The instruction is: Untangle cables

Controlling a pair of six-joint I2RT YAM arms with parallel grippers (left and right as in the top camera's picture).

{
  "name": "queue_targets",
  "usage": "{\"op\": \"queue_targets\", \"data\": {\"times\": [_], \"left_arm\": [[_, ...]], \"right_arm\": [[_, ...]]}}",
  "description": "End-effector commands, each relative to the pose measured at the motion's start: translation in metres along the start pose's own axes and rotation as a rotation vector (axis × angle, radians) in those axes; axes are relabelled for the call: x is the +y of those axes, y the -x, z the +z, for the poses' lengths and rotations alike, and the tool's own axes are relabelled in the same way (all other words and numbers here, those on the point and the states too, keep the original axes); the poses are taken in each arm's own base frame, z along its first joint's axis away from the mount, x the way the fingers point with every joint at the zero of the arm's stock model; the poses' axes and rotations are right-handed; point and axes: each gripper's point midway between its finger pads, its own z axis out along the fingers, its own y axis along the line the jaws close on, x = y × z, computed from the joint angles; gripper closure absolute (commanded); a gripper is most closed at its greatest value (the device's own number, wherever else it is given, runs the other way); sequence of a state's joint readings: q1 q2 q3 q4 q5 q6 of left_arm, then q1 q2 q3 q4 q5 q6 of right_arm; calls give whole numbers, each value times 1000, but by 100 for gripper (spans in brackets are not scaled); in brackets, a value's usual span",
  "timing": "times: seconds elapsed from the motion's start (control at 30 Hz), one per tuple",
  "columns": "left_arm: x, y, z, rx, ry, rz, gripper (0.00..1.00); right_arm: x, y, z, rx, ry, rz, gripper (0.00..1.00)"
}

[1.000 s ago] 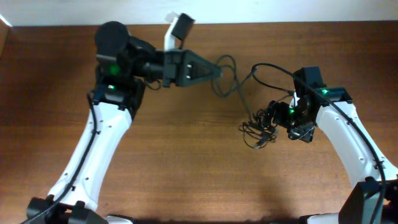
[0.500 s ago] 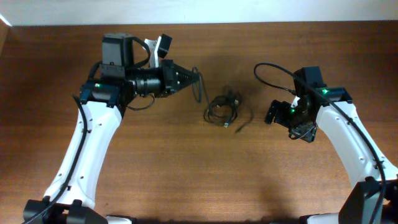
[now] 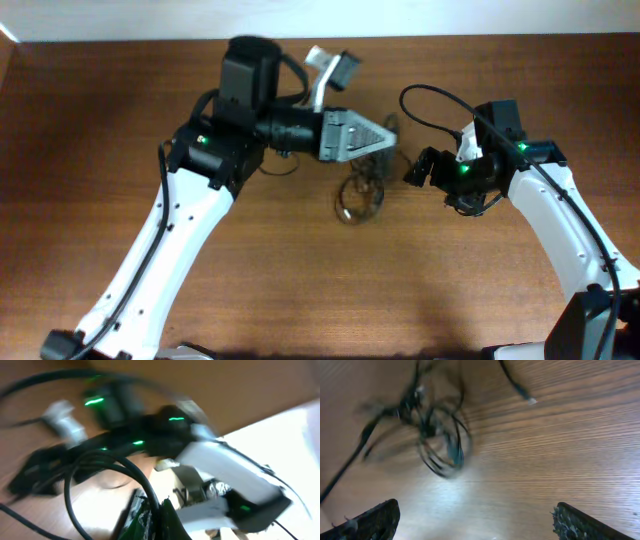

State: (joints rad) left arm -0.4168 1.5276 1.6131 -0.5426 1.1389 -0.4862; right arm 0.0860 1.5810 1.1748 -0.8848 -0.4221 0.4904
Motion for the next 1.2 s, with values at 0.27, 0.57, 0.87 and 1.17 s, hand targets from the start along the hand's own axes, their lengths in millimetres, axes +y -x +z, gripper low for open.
{"op": "queue_targets", "data": {"times": [0.27, 0.57, 0.87, 1.17], "left_arm": [[-155, 28, -32, -71, -178, 413, 100], [-148, 42, -53, -139, -107, 425, 100], [-73, 61, -61, -254, 279, 314, 100], [-70, 65, -60, -262, 299, 348, 100]], "right_arm": [[9, 0, -6, -3, 42, -24, 2], [-8, -3, -6, -6, -51, 14, 2], [86, -41, -33, 187, 542, -241, 2], [98, -49, -43, 226, 634, -243, 2]]}}
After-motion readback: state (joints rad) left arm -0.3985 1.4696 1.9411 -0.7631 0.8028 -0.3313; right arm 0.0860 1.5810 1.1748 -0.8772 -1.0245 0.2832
